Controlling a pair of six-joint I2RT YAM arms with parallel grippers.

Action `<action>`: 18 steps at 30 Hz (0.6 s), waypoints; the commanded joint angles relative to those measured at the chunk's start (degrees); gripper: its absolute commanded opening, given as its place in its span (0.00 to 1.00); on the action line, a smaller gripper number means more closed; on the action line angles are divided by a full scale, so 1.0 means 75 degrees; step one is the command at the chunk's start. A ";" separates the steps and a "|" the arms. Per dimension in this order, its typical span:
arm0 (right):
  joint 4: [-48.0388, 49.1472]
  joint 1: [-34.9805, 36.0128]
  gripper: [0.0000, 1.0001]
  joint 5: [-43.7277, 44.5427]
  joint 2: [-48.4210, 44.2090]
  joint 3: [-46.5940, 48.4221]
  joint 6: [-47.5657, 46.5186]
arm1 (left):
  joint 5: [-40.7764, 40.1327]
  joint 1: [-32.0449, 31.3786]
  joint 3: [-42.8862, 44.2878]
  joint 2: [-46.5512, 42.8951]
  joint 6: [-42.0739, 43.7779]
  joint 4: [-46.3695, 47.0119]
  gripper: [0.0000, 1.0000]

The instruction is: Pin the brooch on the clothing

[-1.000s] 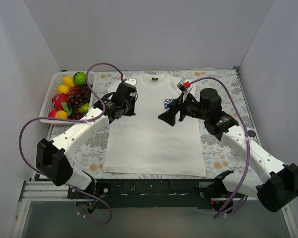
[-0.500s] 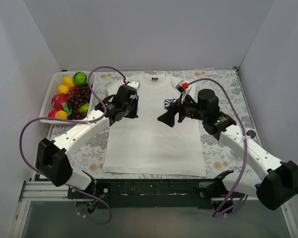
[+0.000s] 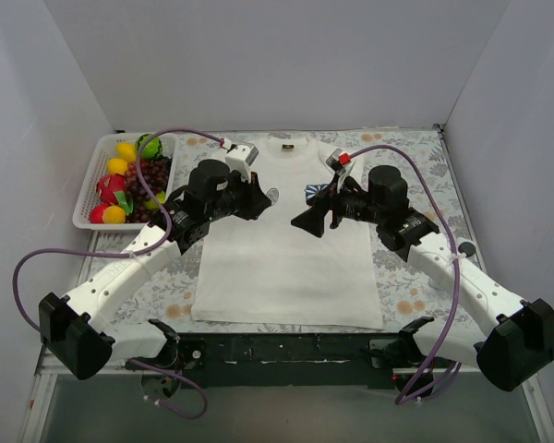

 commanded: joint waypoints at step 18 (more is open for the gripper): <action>0.0407 -0.0008 0.93 -0.0091 -0.0262 -0.0280 0.0206 | 0.0611 -0.0028 -0.0394 -0.0226 0.0217 0.0296 0.00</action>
